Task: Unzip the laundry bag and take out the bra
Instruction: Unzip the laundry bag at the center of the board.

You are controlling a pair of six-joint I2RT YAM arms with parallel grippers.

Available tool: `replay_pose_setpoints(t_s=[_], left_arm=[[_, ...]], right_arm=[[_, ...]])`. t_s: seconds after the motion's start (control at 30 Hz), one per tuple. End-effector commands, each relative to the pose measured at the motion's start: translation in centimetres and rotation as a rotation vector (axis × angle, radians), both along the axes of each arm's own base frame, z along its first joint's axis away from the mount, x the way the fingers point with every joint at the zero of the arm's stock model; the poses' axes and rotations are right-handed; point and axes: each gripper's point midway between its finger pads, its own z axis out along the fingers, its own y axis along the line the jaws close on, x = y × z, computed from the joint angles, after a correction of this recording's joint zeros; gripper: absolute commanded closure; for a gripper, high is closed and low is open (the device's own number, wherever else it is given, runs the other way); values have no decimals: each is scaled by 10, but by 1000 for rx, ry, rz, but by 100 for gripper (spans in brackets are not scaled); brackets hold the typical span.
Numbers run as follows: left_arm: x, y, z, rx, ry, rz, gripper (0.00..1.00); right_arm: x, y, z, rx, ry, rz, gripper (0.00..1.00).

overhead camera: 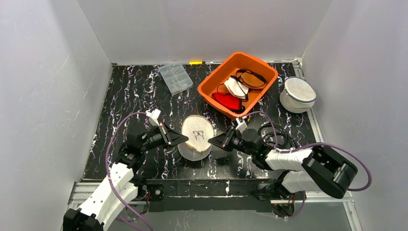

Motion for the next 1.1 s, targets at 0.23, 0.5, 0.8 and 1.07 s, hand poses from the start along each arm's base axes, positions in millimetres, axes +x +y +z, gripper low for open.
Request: replay_pose_setpoints(t_s=[0.23,0.5,0.8,1.07], left_arm=[[10,-6,2,25,-7,-32,100],[1,4,-1,31,23,52,35],[-18,14,-24,91,175,206,25],[-22,-11,-28,141,205,218,31]], right_arm=[[-7,-10,59,68,-131,-3,99],[-4,-38,50,76,-54,-149,99],[-2,-48,41,76,4,-243,99],[-6,-36,40,98,38,-256,99]])
